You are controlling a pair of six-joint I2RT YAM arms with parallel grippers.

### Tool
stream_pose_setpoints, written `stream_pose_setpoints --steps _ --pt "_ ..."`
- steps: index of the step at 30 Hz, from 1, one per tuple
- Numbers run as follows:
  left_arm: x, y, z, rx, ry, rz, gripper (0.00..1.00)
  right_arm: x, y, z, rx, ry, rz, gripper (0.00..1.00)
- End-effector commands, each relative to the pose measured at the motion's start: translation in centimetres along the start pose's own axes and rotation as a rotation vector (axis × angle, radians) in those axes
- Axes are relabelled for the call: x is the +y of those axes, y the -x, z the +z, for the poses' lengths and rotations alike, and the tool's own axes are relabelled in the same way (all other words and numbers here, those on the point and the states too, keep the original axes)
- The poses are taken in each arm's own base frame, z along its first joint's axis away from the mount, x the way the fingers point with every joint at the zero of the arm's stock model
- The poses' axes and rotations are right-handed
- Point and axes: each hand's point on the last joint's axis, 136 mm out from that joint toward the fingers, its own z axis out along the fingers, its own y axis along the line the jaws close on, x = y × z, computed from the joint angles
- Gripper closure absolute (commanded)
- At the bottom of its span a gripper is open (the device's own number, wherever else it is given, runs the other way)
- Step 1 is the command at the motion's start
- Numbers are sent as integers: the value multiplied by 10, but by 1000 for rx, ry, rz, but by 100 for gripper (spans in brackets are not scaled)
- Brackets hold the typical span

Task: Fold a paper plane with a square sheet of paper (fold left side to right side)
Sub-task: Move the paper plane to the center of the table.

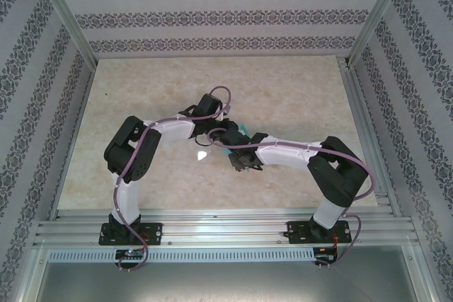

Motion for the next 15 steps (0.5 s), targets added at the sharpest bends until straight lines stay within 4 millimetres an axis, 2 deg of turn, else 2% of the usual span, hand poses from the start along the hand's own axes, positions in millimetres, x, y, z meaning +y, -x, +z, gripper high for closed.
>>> stream_pose_setpoints --steps 1,3,6,9,15 --pt "-29 -5 -29 24 -64 74 68 -7 21 0 -78 30 40 83" --pt "-31 -1 -41 13 -67 81 64 -7 21 0 -74 43 35 88" --pt "-31 6 -60 -7 -71 88 55 -8 20 2 -63 64 36 89" --pt "-28 11 -82 -35 -64 89 51 -6 19 3 -56 92 46 88" --pt "4 13 -134 -118 -17 38 46 -11 22 8 -24 103 52 87"
